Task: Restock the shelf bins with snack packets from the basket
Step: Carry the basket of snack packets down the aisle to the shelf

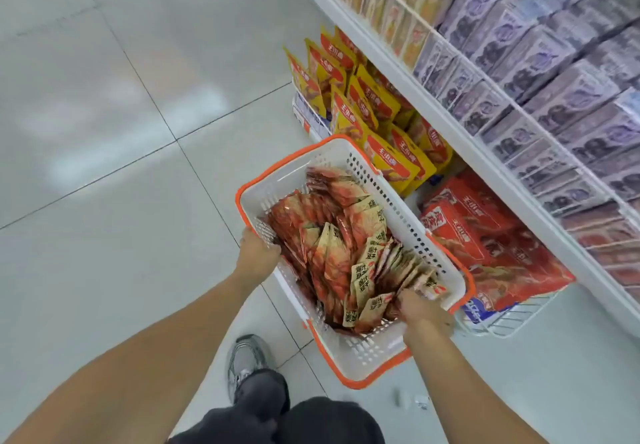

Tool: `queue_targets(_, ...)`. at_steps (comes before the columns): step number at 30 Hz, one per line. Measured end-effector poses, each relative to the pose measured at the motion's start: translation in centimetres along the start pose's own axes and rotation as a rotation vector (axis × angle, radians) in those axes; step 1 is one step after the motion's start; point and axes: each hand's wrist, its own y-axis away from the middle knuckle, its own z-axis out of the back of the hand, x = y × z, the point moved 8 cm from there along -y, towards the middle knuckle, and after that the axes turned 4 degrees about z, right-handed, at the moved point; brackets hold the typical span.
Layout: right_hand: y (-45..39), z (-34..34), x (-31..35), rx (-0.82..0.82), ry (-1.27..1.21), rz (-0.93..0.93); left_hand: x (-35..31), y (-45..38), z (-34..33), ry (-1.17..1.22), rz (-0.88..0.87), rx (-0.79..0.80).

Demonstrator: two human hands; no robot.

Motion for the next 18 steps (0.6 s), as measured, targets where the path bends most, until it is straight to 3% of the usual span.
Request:
queue_targets(2, 1.4, 1.7, 0.4, -0.139, -0.151, 0.002, -1.4, 0.8, 1.5, 0.111, 0.125, -0.025)
queue_targets(3, 1.9, 2.1, 0.6, -0.122, -0.299, 0.054, -2.2, 1.0, 2.3, 0.136, 0.149, -0.048)
queue_targets(5, 4.1, 1.2, 1.3, 0.074, -0.476, 0.163, -1.2, -0.7, 3.0, 0.152, 0.226, -0.075)
queue_targets(8, 7.8, -2.9, 3.4, 0.400, -0.418, 0.296, 0.3, -3.5, 3.5, 0.231, 0.358, -0.069)
queue_targets(15, 10.3, -6.7, 5.3, 0.530, -0.400, 0.394, 1.2, -4.4, 4.1, 0.522, 0.435, 0.000)
queue_targets(18, 12.4, -7.3, 5.5, 0.668, -0.593, 0.325, -0.9, -2.6, 4.5, 0.623, 0.314, 0.154)
